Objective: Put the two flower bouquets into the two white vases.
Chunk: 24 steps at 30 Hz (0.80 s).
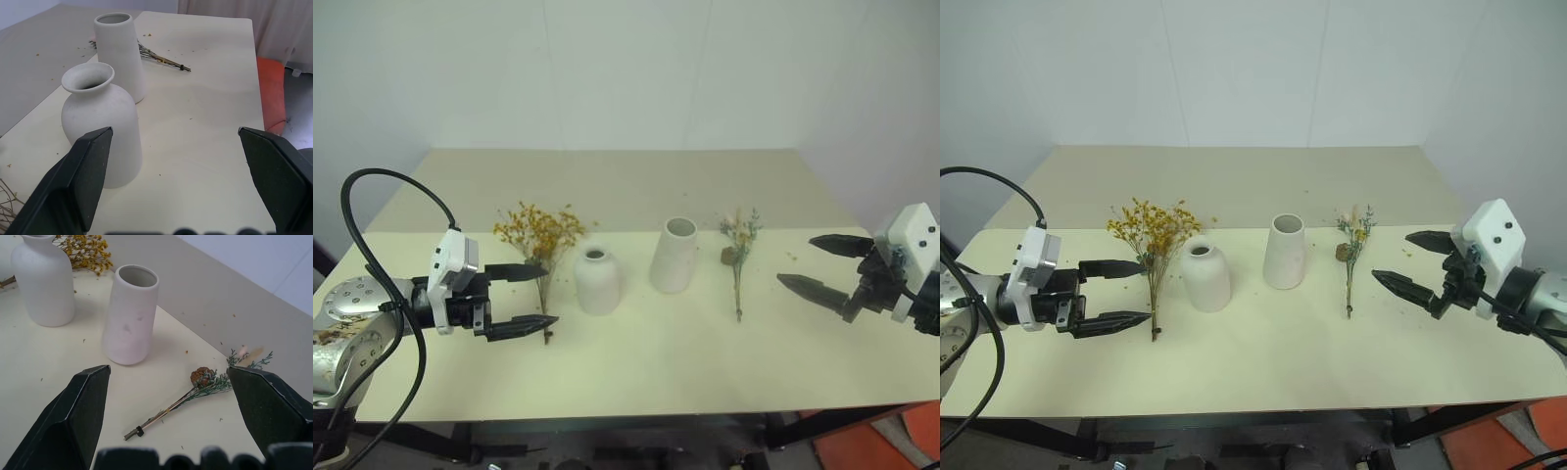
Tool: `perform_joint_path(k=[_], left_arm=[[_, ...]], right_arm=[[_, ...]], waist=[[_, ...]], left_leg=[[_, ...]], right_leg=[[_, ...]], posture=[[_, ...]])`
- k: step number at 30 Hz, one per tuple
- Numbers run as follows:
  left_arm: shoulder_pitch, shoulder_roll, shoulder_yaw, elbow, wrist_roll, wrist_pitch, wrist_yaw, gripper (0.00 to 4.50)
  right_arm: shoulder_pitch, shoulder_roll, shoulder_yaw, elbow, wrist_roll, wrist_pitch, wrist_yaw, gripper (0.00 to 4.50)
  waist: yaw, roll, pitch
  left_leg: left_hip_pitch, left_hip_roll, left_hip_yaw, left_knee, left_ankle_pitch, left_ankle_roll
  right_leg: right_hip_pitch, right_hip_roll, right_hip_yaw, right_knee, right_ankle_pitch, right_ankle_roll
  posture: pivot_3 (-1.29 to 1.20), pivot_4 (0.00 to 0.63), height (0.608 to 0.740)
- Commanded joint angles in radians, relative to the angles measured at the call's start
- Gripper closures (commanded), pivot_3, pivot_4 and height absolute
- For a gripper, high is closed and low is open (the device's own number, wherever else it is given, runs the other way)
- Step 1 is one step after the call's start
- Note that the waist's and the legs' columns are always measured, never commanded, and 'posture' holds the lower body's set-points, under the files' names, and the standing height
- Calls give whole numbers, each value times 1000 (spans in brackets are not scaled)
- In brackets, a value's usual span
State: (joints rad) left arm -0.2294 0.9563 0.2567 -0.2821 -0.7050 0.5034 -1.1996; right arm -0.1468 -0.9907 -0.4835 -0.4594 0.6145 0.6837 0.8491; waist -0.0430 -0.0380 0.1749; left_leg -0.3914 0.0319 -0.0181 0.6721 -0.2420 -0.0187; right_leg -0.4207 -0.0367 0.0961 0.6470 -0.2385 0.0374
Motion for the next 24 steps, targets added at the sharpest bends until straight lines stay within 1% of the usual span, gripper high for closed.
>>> perform_joint_path(k=[1, 6, 13, 18, 22, 24], left_arm=[[7, 10, 46, -32, -7, -15, 2, 0], [-7, 14, 38, -19, -4, -22, -11, 0], [-140, -15, -1, 14, -40, 21, 6, 0], [-350, -69, -90, 51, -24, 69, 62, 0], [-488, -102, -194, 113, 32, 83, 41, 0], [-544, -123, -239, 146, 61, 83, 36, 0]], right_arm=[[-28, -16, -11, 4, 12, -13, 8, 43], [-61, -10, 15, 7, 25, 22, -13, 43], [-130, -5, 98, 14, 27, 131, -95, 43], [-271, 41, 213, 64, 16, 296, -234, 43], [-432, 125, 296, 176, -7, 503, -373, 43], [-477, 153, 332, 220, -30, 556, -406, 43]], waist=[[0, 0, 0], [-1, 0, 0], [2, 0, 0], [1, 0, 0], [-4, 0, 0], [-3, 0, 0]], left_leg=[[0, 0, 0, 0, 0, 0], [0, 0, 0, 0, 0, 0], [0, 0, 0, 0, 0, 0], [-1, 0, -1, 2, 0, 0], [-2, -1, -1, 2, 0, 0], [-2, -1, -1, 1, 0, 0]], right_leg=[[0, 0, 0, 0, 0, 0], [0, 0, 0, 0, 0, 0], [0, 0, 0, 0, 0, 0], [0, 0, 0, 0, 1, -1], [-1, 0, 0, 0, 4, -6], [-1, 0, 0, 0, 4, -6]], posture=[[0, 150, 740], [0, 150, 740], [0, 150, 740], [0, 150, 740], [0, 150, 740], [0, 150, 740]])
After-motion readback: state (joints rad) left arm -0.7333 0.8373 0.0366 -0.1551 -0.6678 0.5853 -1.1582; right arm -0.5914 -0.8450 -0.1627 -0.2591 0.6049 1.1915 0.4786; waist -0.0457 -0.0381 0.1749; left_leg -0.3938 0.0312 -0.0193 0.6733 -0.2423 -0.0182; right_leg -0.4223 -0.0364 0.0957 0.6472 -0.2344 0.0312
